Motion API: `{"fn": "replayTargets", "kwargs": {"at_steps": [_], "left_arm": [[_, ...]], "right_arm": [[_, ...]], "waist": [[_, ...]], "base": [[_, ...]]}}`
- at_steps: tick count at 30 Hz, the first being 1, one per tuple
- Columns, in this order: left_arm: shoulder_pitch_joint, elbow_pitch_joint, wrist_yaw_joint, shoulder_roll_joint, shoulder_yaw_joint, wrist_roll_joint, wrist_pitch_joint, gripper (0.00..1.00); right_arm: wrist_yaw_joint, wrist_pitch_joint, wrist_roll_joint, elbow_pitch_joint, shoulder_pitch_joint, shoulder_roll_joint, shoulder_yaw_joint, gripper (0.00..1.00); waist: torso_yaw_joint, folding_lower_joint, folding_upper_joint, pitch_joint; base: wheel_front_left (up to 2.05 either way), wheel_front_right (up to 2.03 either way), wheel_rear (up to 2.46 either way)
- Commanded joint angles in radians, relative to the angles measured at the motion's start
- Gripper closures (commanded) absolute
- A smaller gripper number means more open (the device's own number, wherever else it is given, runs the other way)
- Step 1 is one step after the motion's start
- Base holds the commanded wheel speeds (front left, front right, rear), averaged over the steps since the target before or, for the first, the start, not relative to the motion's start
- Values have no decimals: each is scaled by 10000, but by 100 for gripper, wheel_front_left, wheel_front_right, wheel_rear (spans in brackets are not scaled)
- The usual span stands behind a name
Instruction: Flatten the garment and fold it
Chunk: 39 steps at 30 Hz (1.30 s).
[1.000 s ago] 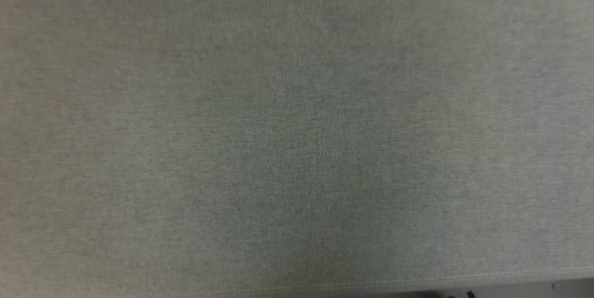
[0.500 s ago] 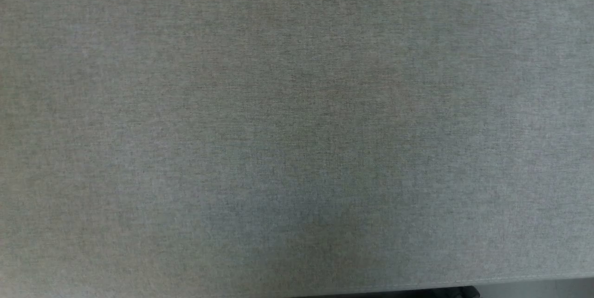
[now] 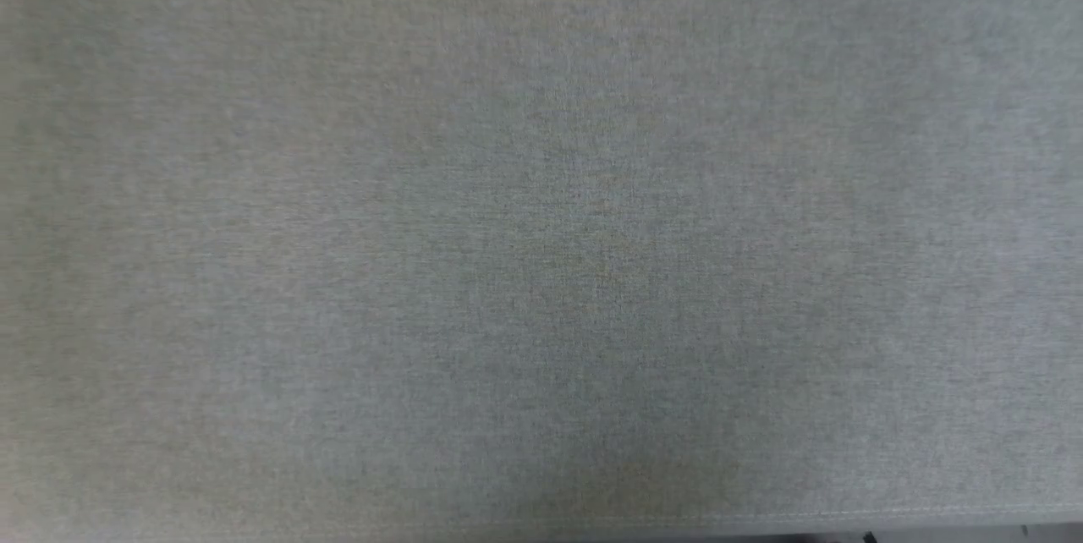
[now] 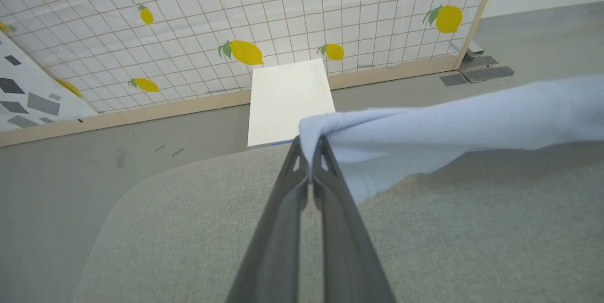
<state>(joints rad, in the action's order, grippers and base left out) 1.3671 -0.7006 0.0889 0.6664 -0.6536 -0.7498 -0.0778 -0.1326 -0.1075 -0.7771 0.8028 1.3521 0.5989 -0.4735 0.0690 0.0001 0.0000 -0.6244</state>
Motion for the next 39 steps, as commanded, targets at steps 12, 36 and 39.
{"fn": "replayTargets", "kwargs": {"at_steps": [12,36,39], "left_arm": [[-4128,2280,-482,1530,-851,-407,-773,100],[-10660,6362,-1801,3497,-2752,-2001,-2031,100],[-11137,6746,-2059,3484,-2906,-2148,-2028,100]], "right_arm": [[19,-1135,-413,-1871,-3893,1731,-1432,100],[19,-4009,-2074,-4552,-11090,3826,-805,100],[19,-4430,-2062,-4922,-11847,3905,-414,100]], "waist": [[-220,-1,0,2567],[-353,-1,0,4774],[-354,-1,0,4753]], "base": [[0,0,0],[0,0,0],[0,0,0]]}}
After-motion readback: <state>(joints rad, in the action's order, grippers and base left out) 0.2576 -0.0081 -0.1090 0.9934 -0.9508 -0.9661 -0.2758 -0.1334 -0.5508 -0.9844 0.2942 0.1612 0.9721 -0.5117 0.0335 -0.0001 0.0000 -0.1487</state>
